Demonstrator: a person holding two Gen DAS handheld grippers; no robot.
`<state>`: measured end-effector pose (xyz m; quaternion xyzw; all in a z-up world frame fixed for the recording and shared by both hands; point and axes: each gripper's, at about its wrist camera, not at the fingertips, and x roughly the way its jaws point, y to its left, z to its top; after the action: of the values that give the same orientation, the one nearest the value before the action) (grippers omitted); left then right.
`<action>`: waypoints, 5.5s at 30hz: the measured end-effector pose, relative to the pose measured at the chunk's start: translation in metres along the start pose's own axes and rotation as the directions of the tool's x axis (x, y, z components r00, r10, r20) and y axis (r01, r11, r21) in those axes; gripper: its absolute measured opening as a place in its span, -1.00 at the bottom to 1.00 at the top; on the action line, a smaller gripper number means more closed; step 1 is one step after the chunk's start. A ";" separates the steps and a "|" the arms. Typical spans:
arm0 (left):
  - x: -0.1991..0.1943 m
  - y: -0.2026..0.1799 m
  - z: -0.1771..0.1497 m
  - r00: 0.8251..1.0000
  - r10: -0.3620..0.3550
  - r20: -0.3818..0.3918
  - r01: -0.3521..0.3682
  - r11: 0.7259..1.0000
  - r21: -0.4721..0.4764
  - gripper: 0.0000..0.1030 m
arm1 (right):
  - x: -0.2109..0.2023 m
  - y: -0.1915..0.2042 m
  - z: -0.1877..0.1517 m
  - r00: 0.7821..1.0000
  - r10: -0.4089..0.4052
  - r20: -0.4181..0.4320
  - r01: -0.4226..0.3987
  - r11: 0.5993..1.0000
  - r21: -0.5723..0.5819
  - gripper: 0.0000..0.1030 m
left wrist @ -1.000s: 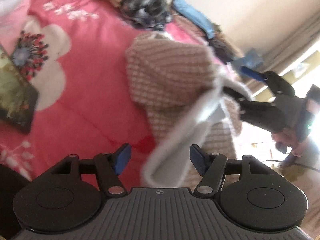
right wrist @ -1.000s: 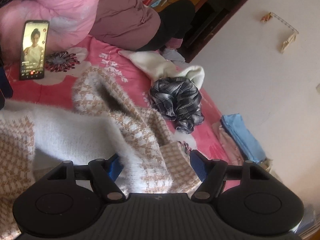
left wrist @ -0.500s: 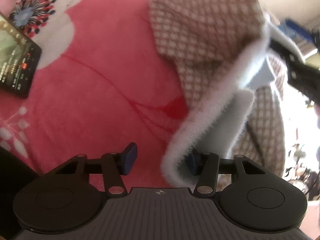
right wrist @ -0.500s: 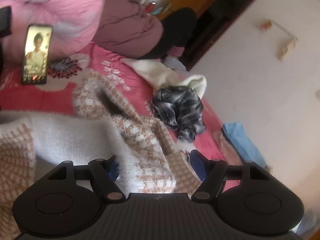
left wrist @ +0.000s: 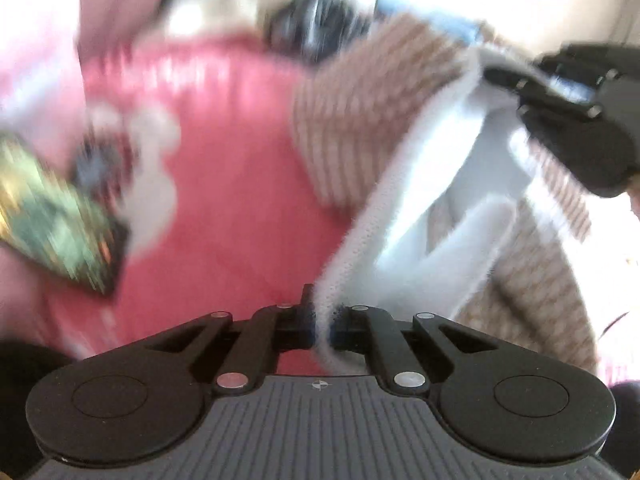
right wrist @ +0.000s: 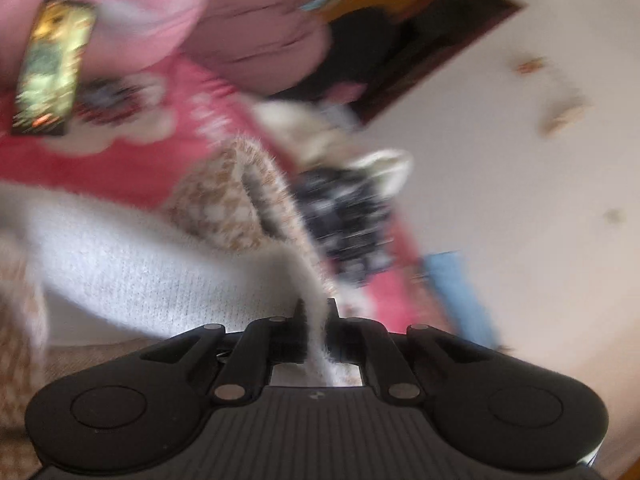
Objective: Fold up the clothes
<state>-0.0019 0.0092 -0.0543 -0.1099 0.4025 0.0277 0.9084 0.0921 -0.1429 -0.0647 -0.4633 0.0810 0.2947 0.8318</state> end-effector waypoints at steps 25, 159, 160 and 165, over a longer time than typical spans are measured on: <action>-0.242 -0.077 0.140 0.516 -0.179 0.838 -0.110 0.956 0.272 -0.92 | -0.276 -0.179 0.094 0.638 -0.725 0.260 0.587 0.676 0.445 -0.94; 0.012 -0.002 -0.058 0.929 -0.324 -0.176 0.368 0.850 0.378 0.73 | -0.067 0.006 -0.057 0.863 0.504 0.035 -0.029 -0.019 0.999 -0.90; 0.012 0.002 -0.055 0.924 -0.336 -0.181 0.380 0.858 0.345 0.73 | -0.069 0.002 -0.051 0.872 0.484 0.077 -0.071 -0.030 0.997 -0.90; 0.006 0.033 -0.045 0.914 -0.353 -0.200 0.393 0.893 0.219 0.73 | -0.043 -0.021 0.004 0.844 0.467 0.262 -0.290 -0.014 0.957 -0.91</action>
<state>-0.0349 0.0307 -0.0933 -0.0698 0.4431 -0.2080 0.8692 0.0687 -0.1662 -0.0296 0.2261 0.4323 0.3467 0.8012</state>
